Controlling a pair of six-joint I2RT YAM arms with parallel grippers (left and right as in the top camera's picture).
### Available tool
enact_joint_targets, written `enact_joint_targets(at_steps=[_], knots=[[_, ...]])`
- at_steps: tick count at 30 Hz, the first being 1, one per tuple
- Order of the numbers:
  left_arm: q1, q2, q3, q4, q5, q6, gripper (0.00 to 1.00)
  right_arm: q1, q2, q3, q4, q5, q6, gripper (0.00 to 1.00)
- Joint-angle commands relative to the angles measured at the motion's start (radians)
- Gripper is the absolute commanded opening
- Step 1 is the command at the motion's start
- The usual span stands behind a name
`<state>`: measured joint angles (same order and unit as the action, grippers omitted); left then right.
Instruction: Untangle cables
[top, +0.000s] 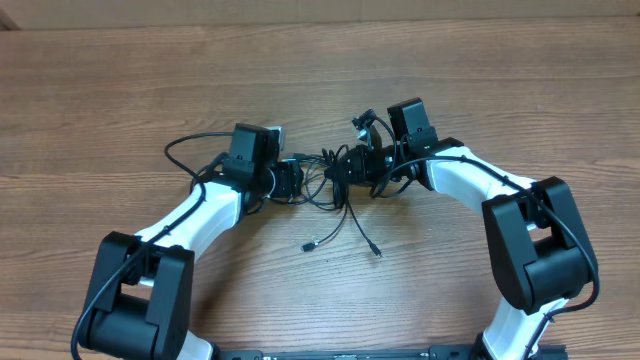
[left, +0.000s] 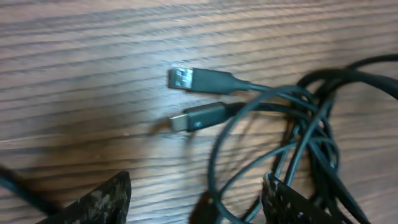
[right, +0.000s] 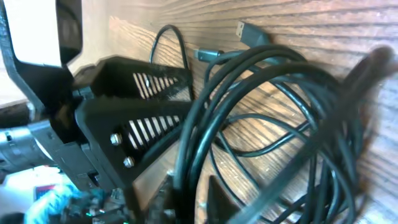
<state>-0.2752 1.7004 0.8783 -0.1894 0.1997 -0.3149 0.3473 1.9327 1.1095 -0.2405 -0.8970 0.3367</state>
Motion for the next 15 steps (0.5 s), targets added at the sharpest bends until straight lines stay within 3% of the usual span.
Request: enact_joint_targets(at_steps=[1,6,9,15], knots=[[0.049,0.007,0.027,-0.005,-0.03,-0.008,0.68,0.029,-0.026,0.004,-0.001,0.039,-0.013,0.25],[0.145,0.007,0.043,-0.03,0.106,-0.007,0.71,0.098,-0.023,0.004,-0.001,0.182,-0.012,0.43],[0.197,0.007,0.043,-0.043,0.179,-0.007,0.72,0.148,-0.023,0.004,0.001,0.311,-0.006,0.47],[0.241,0.007,0.043,-0.058,0.195,-0.007,0.72,0.251,-0.021,0.004,0.061,0.534,0.003,0.62]])
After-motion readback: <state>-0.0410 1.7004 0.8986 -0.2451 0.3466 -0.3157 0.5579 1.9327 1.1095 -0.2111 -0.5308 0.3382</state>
